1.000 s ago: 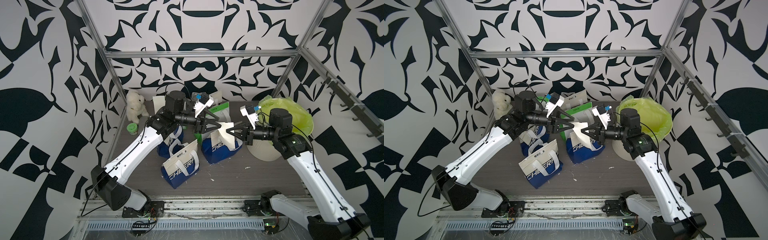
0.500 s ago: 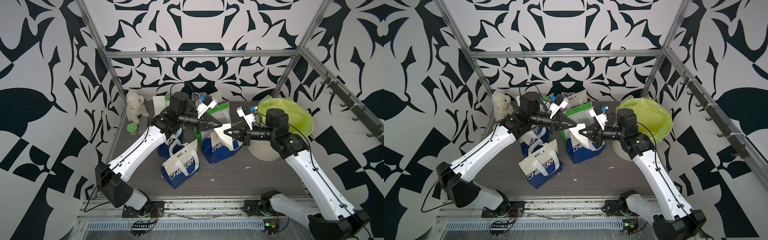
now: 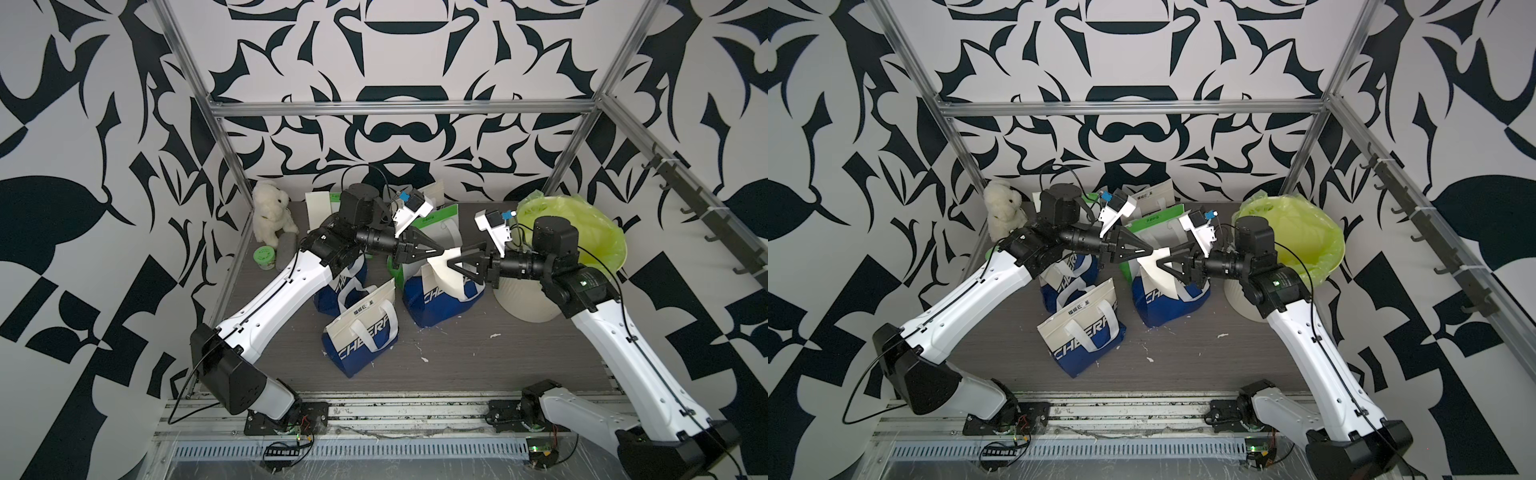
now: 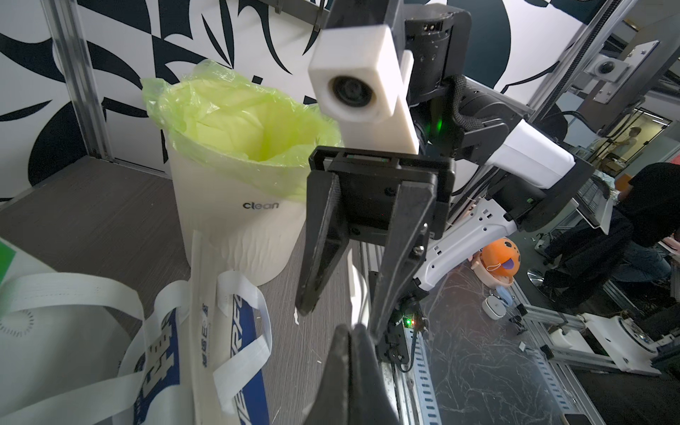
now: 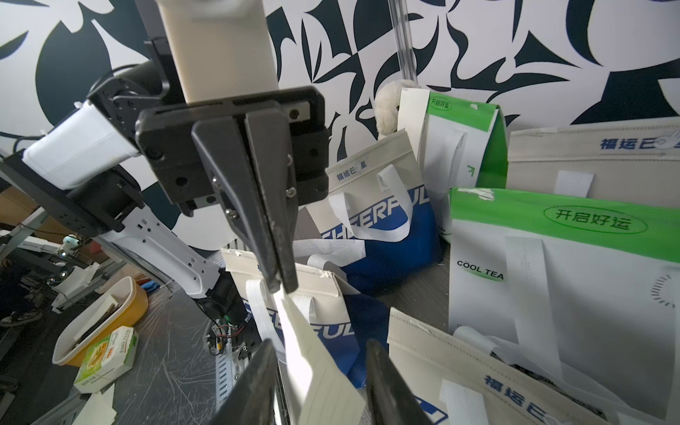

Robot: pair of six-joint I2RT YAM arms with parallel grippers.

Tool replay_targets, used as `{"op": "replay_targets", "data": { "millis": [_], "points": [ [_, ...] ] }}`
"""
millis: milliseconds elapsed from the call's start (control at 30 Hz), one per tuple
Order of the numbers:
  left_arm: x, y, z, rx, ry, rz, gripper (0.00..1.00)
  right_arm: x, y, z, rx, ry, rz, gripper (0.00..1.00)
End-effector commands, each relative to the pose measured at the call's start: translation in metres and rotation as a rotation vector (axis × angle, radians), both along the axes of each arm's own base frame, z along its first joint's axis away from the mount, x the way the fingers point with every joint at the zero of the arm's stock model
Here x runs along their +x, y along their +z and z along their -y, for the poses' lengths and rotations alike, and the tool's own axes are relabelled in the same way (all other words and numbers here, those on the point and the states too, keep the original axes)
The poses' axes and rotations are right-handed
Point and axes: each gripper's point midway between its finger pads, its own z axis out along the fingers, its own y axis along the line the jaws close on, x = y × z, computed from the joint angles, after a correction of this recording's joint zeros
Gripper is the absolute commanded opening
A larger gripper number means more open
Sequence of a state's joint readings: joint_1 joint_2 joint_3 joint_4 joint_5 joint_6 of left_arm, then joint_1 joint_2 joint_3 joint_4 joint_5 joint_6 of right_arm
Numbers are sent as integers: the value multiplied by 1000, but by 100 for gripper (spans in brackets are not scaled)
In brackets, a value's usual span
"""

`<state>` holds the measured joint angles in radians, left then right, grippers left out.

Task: Shred takeout receipts and throw away
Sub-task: Shred the takeout receipt.

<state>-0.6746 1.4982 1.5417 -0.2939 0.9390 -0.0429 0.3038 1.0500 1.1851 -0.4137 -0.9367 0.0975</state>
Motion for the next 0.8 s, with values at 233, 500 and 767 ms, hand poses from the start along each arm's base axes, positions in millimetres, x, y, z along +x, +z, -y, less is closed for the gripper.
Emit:
{"op": "replay_targets", "data": {
  "millis": [233,500,767],
  "points": [
    [1,0,3,22,4,25,0,-4,45,-4,79,35,84,22],
    [4,0,4,22,17,40,0,1,41,-7,76,21,43,16],
    [10,11,0,-38,93,117,0,33,13,0,-23,-144,-150,0]
  ]
}}
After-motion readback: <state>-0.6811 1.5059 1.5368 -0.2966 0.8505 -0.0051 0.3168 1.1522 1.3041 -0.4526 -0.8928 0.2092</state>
